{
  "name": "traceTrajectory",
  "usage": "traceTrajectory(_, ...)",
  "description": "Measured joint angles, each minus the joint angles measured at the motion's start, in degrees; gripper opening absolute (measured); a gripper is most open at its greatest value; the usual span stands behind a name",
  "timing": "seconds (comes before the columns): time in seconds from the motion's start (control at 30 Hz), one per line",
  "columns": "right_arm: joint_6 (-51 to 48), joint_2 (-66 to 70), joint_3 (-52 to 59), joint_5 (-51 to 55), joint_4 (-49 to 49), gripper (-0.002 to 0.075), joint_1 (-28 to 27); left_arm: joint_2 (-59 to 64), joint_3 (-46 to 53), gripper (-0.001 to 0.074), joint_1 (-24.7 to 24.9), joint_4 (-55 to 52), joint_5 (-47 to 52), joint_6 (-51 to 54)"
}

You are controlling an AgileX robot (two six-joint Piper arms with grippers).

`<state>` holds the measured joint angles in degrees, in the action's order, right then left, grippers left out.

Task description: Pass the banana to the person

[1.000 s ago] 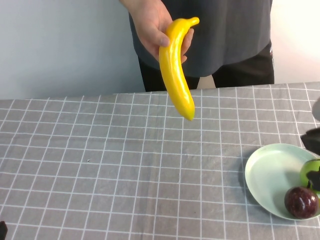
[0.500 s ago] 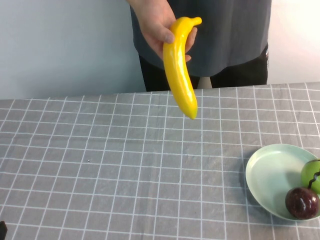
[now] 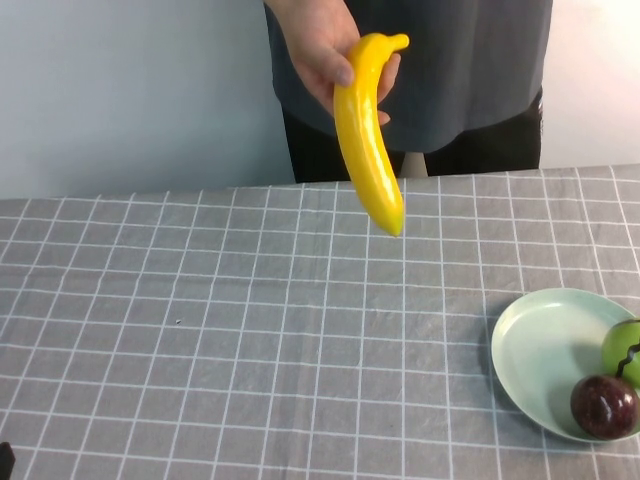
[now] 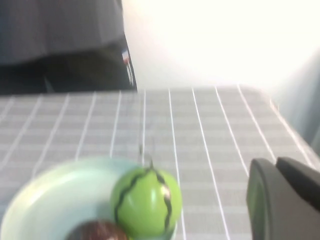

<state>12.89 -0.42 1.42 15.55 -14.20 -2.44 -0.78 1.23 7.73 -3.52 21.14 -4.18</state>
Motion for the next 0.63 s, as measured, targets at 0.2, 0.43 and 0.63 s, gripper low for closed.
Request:
traceTrajectory(0.2,0.2,0.0,0.0,6.4,0.8,-0.0006,0.0,0.0,0.0,-0.0005,0.0,0.0,0.0,0.0)
traceTrajectory(0.43,0.3,0.0,0.0,6.4,0.8,-0.0006,0.0,0.0,0.0,-0.0005,0.0,0.0,0.0,0.0)
traceTrajectory(0.63,0.3,0.0,0.0,6.4,0.8,-0.0006,0.0,0.0,0.0,-0.0004,0.0,0.0,0.0,0.0)
